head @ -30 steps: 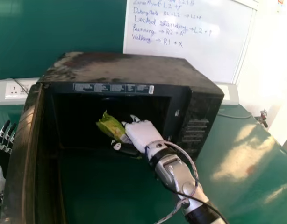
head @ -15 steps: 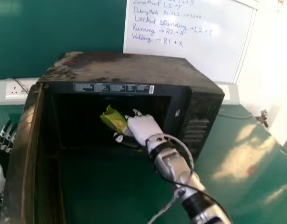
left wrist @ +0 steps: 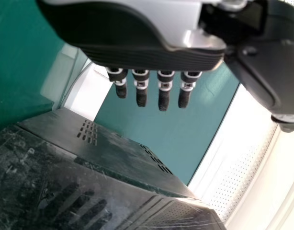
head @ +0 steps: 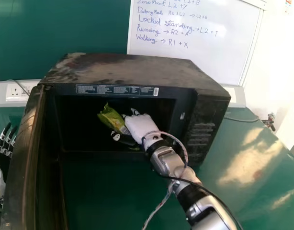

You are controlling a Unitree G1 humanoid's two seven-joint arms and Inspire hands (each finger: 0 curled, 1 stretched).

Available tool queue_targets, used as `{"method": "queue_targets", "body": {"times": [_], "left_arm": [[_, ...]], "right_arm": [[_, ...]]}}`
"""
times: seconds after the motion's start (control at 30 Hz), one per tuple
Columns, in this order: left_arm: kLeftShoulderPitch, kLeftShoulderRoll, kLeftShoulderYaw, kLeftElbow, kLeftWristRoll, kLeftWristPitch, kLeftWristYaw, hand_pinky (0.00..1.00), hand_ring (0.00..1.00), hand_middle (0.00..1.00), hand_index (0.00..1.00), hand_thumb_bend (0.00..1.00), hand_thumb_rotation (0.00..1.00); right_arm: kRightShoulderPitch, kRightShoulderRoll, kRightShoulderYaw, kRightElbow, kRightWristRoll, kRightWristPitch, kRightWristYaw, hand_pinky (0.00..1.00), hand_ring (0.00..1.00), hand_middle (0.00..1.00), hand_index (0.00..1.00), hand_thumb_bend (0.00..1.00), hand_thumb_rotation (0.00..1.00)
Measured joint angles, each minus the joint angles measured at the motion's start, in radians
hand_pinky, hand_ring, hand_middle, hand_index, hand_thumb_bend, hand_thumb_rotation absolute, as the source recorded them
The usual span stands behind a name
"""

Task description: Put biscuit inside oven

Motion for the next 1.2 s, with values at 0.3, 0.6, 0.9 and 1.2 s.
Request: {"method": "queue_targets", "body": {"times": [0.3,0.6,0.9,1.2], "left_arm": [[0.002,0.0,0.0,-0.002,0.0,0.0,0.0,0.0,0.69,0.78,0.94,0.02,0.0],[0.002,0.0,0.0,-0.002,0.0,0.0,0.0,0.0,0.68,0.77,0.94,0.02,0.0],[0.009,0.0,0.0,-0.005,-0.001,0.0,0.0,0.0,0.69,0.78,0.94,0.02,0.0],[0.009,-0.001,0.0,-0.005,-0.001,0.0,0.0,0.0,0.69,0.78,0.94,0.02,0.0]], "right_arm": [[-0.044,0.013,0.026,0.086,0.011,-0.026,-0.073,0.59,0.47,0.49,0.49,0.52,0.0],[-0.071,0.03,0.043,0.157,0.027,-0.039,-0.124,0.61,0.48,0.47,0.53,0.51,0.0],[-0.096,0.037,0.049,0.22,0.044,-0.043,-0.162,0.59,0.48,0.46,0.53,0.51,0.0],[-0.117,0.04,0.055,0.257,0.05,-0.045,-0.203,0.57,0.48,0.46,0.53,0.52,0.0]]}}
